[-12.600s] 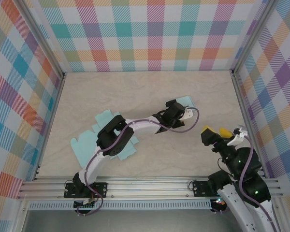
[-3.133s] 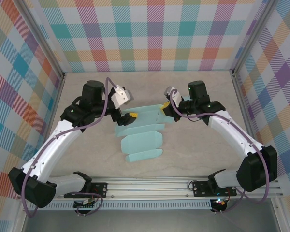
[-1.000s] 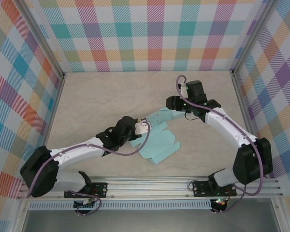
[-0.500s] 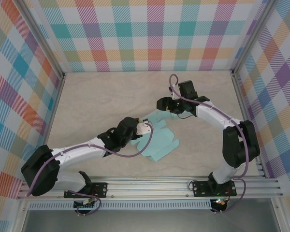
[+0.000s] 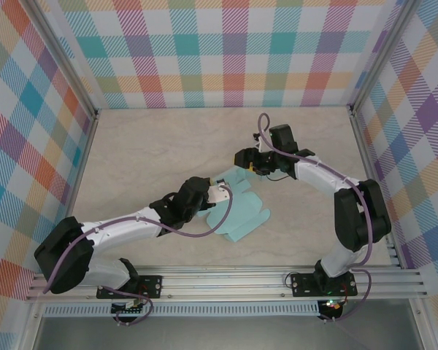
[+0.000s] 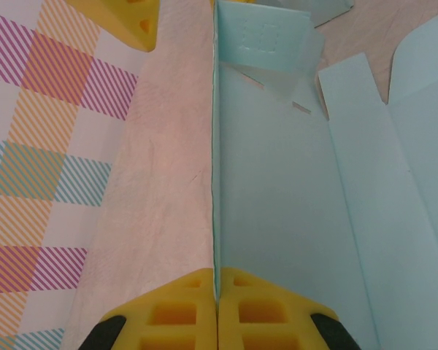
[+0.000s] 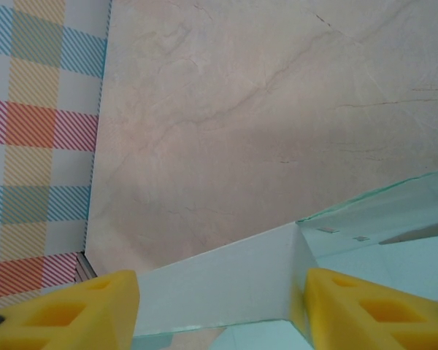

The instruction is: Fold the paper box

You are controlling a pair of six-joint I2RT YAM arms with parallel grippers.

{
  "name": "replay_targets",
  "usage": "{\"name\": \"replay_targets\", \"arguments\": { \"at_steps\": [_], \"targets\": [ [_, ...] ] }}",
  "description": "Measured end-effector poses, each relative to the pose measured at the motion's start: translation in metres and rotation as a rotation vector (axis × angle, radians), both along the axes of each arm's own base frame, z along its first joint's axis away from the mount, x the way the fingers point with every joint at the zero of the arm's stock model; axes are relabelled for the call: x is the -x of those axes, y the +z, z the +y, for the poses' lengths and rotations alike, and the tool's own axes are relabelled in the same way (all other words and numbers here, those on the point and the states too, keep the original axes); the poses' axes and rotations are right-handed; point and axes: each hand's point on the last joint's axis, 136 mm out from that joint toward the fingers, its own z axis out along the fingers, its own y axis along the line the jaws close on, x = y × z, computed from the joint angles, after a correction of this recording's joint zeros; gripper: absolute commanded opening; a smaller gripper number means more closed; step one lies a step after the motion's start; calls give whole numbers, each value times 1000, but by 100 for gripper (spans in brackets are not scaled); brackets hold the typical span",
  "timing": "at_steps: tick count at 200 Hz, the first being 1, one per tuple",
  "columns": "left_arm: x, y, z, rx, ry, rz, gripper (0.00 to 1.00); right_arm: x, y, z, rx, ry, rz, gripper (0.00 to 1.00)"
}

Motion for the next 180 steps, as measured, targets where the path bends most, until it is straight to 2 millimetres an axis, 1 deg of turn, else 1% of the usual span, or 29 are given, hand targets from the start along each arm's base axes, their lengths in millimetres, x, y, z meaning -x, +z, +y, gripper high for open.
{"name": "replay_targets", "arguments": {
  "at_steps": [11, 25, 48, 58, 64, 75, 84, 95, 123, 137, 161, 167, 180],
  "targets": [
    [0, 0, 0, -1, 2, -1, 0, 0, -2, 0, 1, 0, 5, 50],
    [0, 0, 1, -1, 3, -1, 0, 0, -6, 0, 7, -4, 18, 41],
    [-1, 0, 2, -4, 9, -4, 0, 1, -15, 1, 22, -3, 36, 33],
    [-1, 0, 2, -7, 10, -3, 0, 1, -17, 2, 22, -1, 42, 28],
    [-1, -1, 2, -10, 10, -2, 5, 1, -17, 3, 23, 1, 42, 25],
    [0, -2, 2, -18, 6, -1, 18, 1, -18, 3, 24, -4, 45, 16],
    [1, -4, 2, -25, 2, 6, 24, 0, -17, 3, 21, -10, 50, 10],
    [3, -8, 1, -38, -11, 20, 33, 0, -15, 3, 15, -12, 49, 6],
    [7, -12, -4, -29, -38, 46, 58, -1, -10, 7, 6, -8, 46, 5],
    [6, -10, -8, -10, -38, 59, 69, 0, -10, 8, 5, -9, 49, 5],
    [0, 7, -20, 101, -15, 81, 79, -1, -10, 9, 1, -14, 54, 4],
    [-1, 13, -23, 143, -6, 87, 84, -1, -10, 9, 0, -15, 56, 4],
    [-3, 25, -24, 243, 23, 99, 100, -1, -10, 9, -1, -18, 59, 4]
  ]
}}
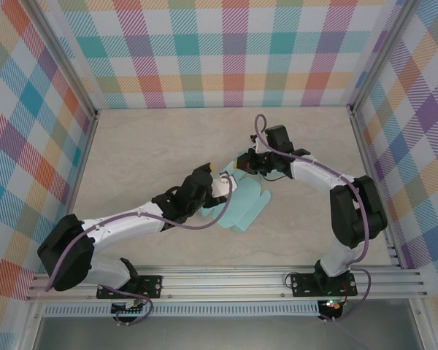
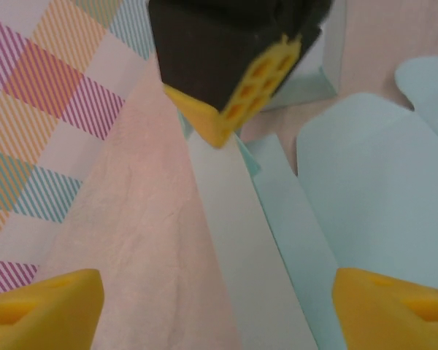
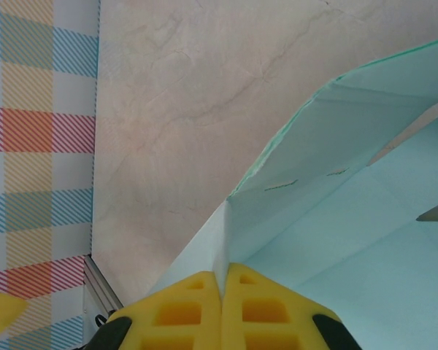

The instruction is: Fold the paper box

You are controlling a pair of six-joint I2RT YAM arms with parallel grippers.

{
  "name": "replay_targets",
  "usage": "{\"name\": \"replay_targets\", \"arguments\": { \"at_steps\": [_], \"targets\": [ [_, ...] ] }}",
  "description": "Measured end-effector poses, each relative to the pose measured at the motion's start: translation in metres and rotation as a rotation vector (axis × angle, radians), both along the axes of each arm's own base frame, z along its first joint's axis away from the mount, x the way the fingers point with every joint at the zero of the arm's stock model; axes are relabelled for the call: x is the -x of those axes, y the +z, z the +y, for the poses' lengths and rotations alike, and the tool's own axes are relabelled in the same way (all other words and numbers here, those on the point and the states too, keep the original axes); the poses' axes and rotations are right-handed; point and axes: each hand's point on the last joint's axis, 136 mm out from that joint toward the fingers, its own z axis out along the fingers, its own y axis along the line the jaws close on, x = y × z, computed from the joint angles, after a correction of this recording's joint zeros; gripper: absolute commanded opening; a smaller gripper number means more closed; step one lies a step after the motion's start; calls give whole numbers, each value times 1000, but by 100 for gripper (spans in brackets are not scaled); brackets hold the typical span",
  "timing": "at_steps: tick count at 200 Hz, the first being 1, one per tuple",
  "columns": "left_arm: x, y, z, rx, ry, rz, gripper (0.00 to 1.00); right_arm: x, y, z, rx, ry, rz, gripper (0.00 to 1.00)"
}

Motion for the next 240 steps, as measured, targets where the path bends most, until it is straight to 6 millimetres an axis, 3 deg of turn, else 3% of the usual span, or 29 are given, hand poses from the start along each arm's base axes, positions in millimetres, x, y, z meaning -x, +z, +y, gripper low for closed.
{"name": "replay_targets", "arguments": {
  "at_steps": [21, 68, 102, 130, 162, 193, 240],
  "targets": [
    [-3, 22, 6, 154, 63, 20, 100, -1, -1, -1, 3, -8, 2, 4],
    [-27, 78, 41, 514, 256, 70, 100, -3, 0, -1, 1, -22, 5, 4],
    [-40, 81, 61, 698, 339, 185, 98, -5, 2, 0, -9, -32, 2, 4],
    [-30, 81, 56, 744, 296, 244, 90, -7, 1, 0, -7, -39, 5, 4],
    [-6, 69, 32, 661, 204, 271, 80, -8, 0, -1, -2, -49, 4, 4],
    [22, 38, 14, 475, 152, 251, 76, -9, -1, -2, 0, -54, 5, 5],
    [29, -9, 0, 171, 148, 147, 74, -9, -1, -2, -1, -57, 9, 5]
  ]
}}
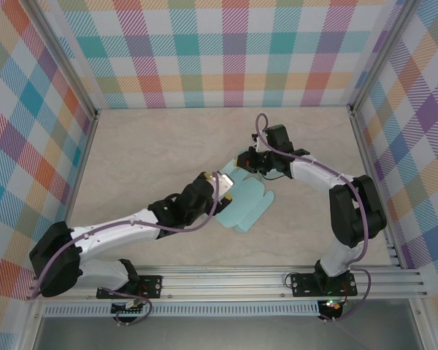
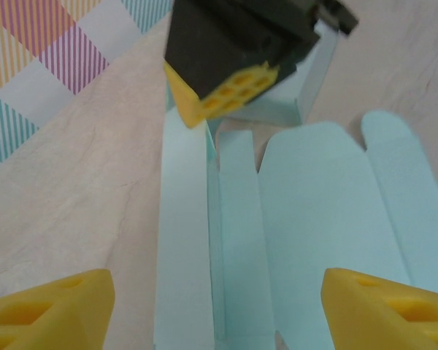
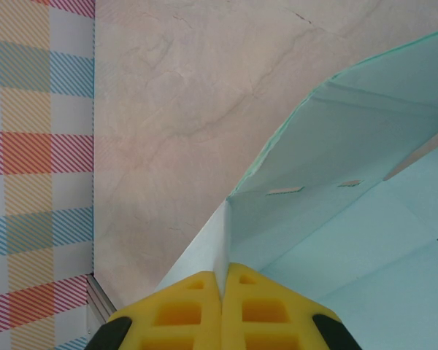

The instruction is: Fold the paper box

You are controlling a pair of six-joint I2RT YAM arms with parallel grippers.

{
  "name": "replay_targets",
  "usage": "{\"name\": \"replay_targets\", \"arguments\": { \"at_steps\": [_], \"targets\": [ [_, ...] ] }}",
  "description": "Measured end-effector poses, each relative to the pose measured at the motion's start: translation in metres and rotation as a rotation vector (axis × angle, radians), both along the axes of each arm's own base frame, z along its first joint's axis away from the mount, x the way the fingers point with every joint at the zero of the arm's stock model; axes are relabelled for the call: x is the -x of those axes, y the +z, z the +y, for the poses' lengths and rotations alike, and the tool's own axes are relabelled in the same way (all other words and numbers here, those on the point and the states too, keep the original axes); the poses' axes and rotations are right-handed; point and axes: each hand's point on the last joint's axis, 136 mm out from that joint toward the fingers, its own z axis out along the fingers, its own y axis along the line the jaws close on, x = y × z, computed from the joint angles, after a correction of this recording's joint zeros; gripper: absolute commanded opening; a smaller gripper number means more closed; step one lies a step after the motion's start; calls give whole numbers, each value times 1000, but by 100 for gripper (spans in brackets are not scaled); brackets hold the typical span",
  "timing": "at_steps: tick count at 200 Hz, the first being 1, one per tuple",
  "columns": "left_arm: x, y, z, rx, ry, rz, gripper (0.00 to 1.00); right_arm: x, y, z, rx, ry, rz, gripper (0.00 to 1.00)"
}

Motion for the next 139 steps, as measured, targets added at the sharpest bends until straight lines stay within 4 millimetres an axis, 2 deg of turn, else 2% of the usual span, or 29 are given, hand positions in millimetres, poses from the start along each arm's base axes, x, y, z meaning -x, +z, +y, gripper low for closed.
{"name": "replay_targets", "arguments": {
  "at_steps": [28, 44, 69, 83, 117, 139],
  "targets": [
    [-9, -30, 7, -143, 29, -5, 71, 0, 0, 0, -1, -2, 3, 5],
    [-13, -40, 12, -209, 50, -16, 66, 0, -1, 0, -1, -4, 6, 6],
    [-20, -43, 22, -289, 85, -54, 47, 1, -1, 0, -2, -6, 10, 7],
    [-22, -42, 25, -317, 96, -71, 33, 1, -3, -1, -1, -6, 13, 7],
    [-26, -40, 26, -384, 76, -103, 8, 1, -4, -1, 0, -11, 14, 9],
    [-28, -37, 26, -429, 49, -137, 0, 0, -5, -2, -1, -18, 8, 16]
  ]
}}
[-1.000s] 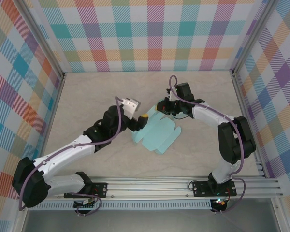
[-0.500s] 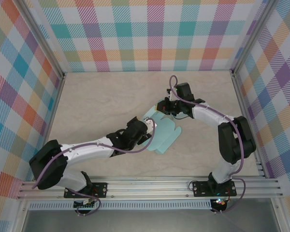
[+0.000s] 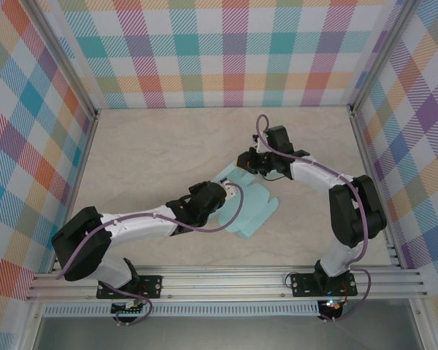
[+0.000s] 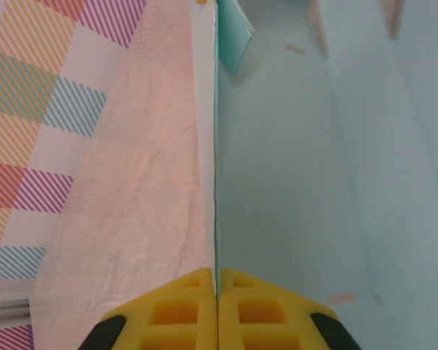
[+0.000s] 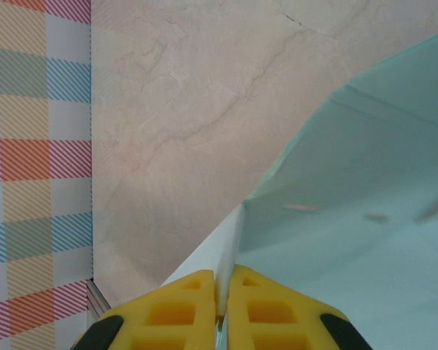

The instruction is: Fold the paper box

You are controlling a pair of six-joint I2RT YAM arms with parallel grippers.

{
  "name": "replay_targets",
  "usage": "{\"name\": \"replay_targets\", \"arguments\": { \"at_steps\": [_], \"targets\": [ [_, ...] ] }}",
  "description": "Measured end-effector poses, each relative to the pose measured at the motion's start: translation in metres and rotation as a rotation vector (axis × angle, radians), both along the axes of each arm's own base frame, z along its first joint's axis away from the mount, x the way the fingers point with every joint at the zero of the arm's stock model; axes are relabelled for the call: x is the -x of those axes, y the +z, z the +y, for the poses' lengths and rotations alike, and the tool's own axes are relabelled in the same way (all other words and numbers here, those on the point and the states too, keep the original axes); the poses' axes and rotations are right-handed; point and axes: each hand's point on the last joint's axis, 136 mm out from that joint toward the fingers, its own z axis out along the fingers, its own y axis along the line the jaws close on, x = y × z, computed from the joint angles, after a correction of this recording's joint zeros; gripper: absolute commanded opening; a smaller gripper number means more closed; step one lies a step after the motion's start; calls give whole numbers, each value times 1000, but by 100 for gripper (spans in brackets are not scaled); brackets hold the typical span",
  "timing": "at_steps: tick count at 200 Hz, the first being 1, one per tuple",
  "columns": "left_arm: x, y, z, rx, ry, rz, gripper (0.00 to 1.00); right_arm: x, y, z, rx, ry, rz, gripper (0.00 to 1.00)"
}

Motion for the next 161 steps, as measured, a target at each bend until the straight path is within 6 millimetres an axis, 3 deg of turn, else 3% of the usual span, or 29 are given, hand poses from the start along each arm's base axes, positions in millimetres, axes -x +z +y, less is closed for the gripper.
{"name": "replay_targets", "arguments": {
  "at_steps": [46, 90, 104, 122, 161],
  "targets": [
    [-7, 3, 14, -41, -132, -23, 0, 13, -13, -9, 41, 0, 8, 37],
    [-4, 38, 26, -9, -285, -106, 0, 35, 28, -30, 74, -31, -142, 44],
    [-6, 47, 29, -5, -299, -139, 0, 44, 31, -40, 94, -52, -173, 47],
    [-6, 50, 33, 3, -312, -169, 0, 56, 16, -53, 138, -72, -173, 50],
    [-2, 31, 34, 5, -345, -139, 0, 83, -44, -75, 232, -77, -115, 60]
  ]
}}
